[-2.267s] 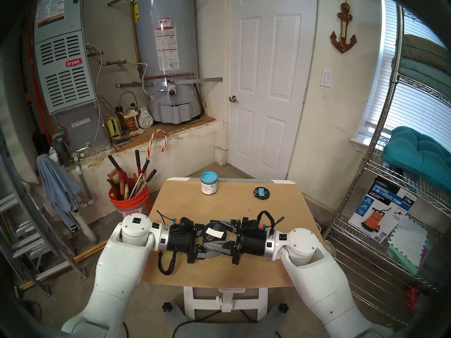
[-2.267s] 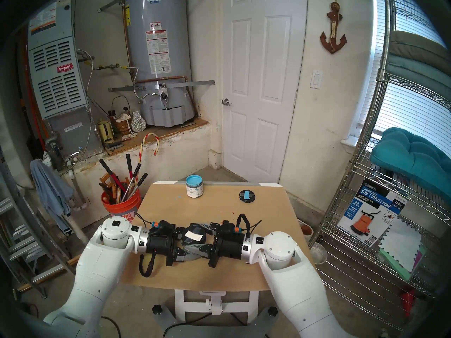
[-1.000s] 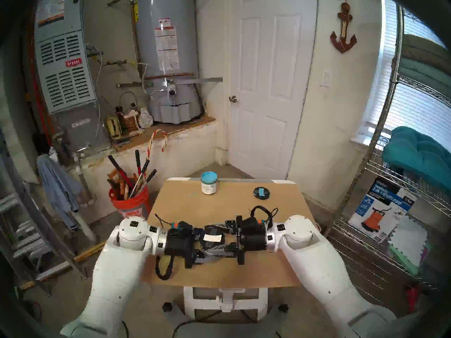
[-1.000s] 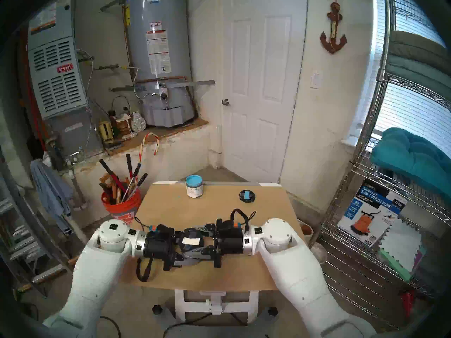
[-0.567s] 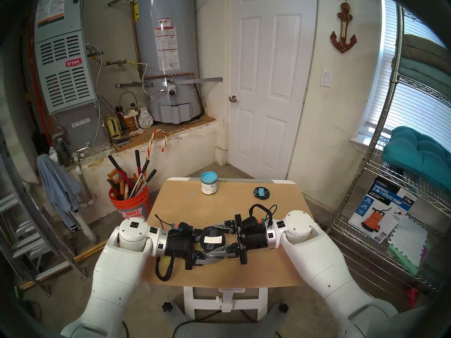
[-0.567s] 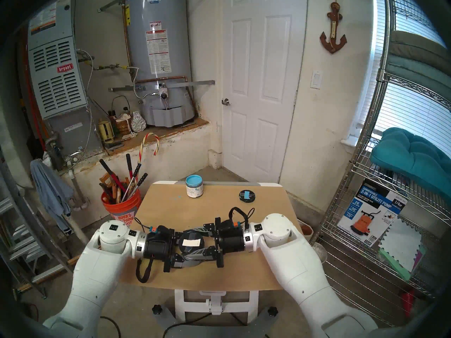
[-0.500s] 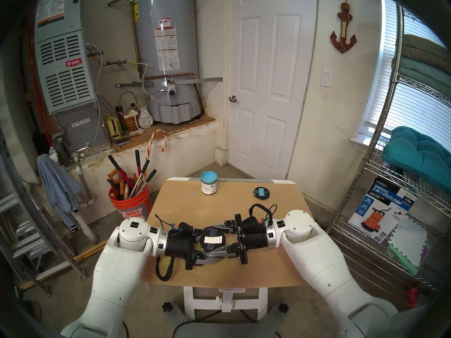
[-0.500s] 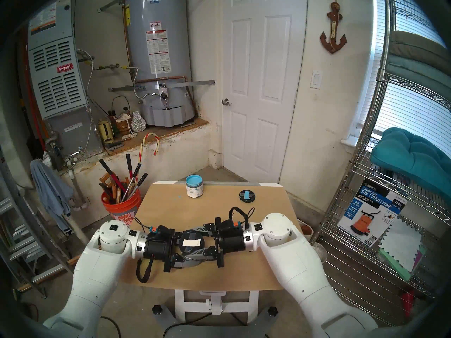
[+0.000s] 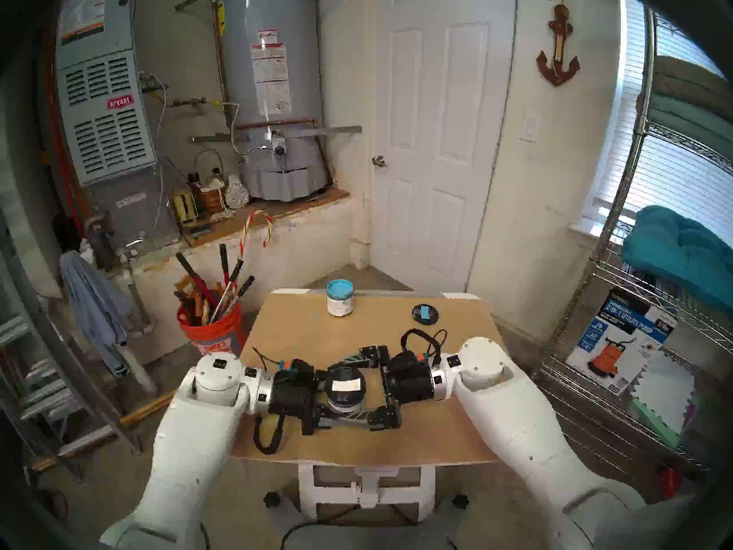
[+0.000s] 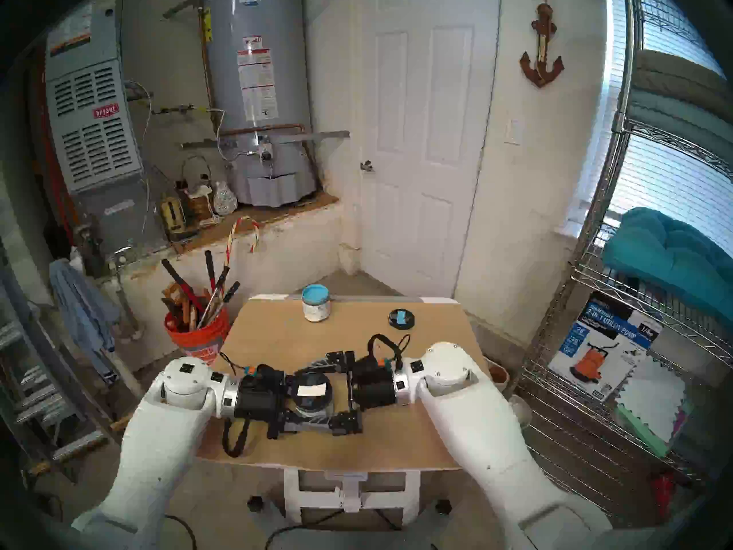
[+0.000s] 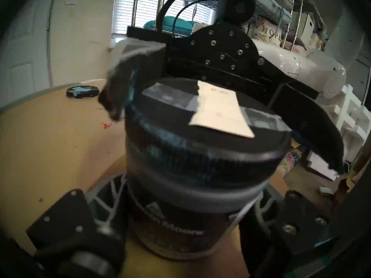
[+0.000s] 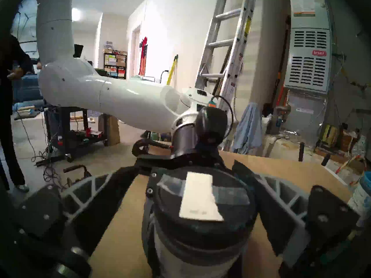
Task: Open paint jar
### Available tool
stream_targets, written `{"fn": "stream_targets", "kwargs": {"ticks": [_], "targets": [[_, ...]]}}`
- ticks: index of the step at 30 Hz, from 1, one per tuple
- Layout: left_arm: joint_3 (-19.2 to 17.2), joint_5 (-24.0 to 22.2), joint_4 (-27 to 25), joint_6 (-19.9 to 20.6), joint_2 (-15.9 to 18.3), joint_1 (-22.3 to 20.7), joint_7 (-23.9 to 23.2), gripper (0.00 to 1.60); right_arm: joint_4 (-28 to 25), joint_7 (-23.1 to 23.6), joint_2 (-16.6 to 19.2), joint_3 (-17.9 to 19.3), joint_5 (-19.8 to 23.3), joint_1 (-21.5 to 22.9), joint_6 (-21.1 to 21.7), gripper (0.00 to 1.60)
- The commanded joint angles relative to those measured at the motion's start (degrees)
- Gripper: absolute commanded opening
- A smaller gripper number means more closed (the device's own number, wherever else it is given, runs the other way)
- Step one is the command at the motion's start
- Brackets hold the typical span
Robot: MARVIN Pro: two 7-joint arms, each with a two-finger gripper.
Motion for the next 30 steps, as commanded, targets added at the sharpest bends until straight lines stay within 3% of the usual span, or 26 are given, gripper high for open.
{"fn": "stream_targets", "kwargs": {"ticks": [1,11,13,18,30], "targets": [[-0.7,0.2,0.4,-0.4,0.2,-1.6,1.0,0.00,-2.9,0.7,-2.1,0.3,3.2,-0.3,2.3,1.60],[-0.7,0.4,1.3,-0.8,0.1,-2.1,1.0,0.00,-4.0,0.3,-2.0,1.2,3.6,-0.9,3.3,1.60],[-0.8,0.4,1.5,-0.9,0.0,-2.1,1.0,0.00,-5.5,-2.2,-2.1,1.9,2.2,-2.1,2.6,1.60],[-0.8,0.2,0.9,-0.7,-0.2,-1.7,0.6,0.00,-5.8,-8.4,-5.1,5.1,3.8,-4.0,3.6,1.60],[-0.9,-0.3,-0.9,-0.1,-0.6,-1.5,0.3,0.00,-6.0,-10.3,-4.5,6.3,3.3,-5.2,2.8,1.60]]}}
